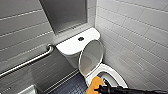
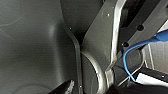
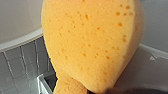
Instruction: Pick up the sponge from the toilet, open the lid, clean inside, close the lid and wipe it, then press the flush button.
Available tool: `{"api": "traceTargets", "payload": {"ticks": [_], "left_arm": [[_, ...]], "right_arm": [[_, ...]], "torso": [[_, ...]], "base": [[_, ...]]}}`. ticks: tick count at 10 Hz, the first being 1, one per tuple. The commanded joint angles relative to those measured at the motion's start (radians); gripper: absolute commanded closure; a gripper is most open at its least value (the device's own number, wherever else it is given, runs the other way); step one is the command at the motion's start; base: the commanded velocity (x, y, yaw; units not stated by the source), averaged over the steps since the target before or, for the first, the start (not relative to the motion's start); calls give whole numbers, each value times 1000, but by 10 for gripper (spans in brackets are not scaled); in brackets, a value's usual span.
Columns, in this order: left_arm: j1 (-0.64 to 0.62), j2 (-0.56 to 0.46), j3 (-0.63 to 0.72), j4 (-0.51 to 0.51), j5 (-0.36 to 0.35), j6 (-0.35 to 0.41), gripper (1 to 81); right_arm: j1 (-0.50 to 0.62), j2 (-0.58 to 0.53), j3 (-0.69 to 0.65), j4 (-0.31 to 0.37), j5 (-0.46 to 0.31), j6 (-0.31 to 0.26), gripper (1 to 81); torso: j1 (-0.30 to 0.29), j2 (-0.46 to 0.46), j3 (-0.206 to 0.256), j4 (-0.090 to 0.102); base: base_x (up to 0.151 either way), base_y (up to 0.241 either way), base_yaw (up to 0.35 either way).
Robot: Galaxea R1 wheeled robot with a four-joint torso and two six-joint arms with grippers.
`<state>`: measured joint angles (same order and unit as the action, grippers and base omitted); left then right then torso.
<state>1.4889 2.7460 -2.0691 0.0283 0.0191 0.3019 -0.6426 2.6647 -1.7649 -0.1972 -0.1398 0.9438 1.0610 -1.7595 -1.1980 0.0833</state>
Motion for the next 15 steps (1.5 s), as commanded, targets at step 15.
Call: {"api": "traceTargets", "payload": {"ticks": [15], "left_arm": [[21, -3, 20, 24, 87, 9, 10]], "right_arm": [[-400, -682, 334, -34, 343, 4, 811]], "torso": [[0, 0, 0, 0]], "base": [[0, 0, 0]]}}
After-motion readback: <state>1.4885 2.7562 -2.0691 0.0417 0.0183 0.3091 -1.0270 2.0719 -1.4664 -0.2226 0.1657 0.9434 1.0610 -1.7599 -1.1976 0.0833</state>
